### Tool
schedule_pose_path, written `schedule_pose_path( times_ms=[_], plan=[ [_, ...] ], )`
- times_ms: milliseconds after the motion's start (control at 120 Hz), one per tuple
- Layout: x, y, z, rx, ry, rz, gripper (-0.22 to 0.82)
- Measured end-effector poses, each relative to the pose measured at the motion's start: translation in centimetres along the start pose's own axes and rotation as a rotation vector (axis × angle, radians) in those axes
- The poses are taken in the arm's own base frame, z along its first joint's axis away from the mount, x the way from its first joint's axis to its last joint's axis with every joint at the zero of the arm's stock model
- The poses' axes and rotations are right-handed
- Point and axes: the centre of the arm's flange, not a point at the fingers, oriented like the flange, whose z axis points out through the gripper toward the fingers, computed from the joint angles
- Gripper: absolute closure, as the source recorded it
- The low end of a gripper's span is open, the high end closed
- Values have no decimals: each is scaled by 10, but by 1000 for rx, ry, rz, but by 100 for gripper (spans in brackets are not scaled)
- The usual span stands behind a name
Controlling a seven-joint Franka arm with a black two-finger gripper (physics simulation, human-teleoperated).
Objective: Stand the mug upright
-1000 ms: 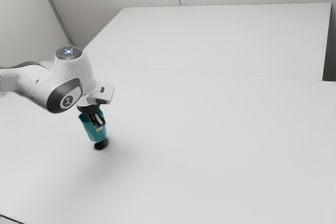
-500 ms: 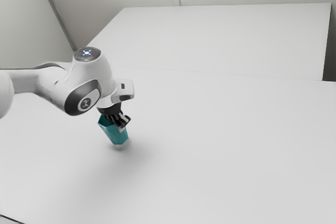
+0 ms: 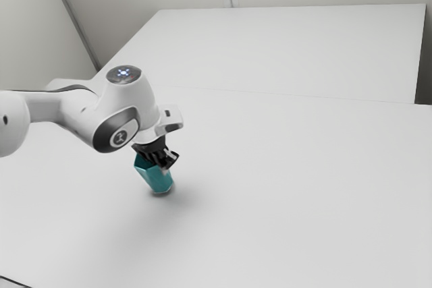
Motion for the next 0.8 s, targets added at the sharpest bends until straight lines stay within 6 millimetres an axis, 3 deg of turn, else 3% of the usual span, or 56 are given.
schedule_pose_path(
  times_ms=[217,575,800],
  plan=[
    [1,2,5,-2,-9,-33,72],
    [3,1,-2,-36,-9,-74,29],
    [7,-3,-23,-60,-24,-103,12]
  ],
)
